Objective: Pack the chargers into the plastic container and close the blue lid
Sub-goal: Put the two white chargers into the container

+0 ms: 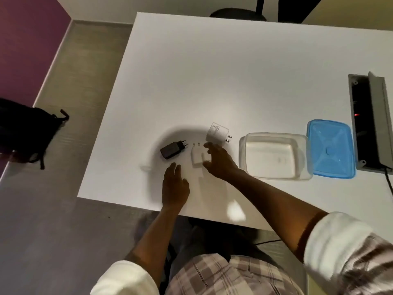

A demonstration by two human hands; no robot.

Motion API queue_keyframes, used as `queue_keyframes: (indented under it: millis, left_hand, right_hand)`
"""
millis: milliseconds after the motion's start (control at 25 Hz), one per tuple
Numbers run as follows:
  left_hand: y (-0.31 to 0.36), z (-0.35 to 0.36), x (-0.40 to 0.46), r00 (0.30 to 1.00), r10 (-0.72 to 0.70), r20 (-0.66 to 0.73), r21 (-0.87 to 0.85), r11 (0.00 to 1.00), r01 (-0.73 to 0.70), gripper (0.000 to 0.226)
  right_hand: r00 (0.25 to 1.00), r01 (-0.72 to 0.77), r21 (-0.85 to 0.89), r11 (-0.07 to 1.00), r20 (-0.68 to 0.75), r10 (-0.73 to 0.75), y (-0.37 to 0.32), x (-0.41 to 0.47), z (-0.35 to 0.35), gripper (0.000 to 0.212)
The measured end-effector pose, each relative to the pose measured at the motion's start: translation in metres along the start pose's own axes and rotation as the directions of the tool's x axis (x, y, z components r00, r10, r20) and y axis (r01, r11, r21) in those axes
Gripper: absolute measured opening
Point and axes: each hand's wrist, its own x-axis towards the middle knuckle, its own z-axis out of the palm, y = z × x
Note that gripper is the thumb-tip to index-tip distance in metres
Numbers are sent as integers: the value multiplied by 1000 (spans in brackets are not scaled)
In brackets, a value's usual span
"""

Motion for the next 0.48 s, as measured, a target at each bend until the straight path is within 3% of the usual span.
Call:
queue_keyframes:
  millis: [200,480]
  left_hand:
    - [-13,35,-10,988,126,-88,124,986,-114,72]
    - [-21,58,-8,978,109,-177,179,981,-77,76]
  right_hand:
    - [996,14,-226,974,88,6,6,20,26,85]
    - [998,53,-351,935,58,-35,12,35,36,80]
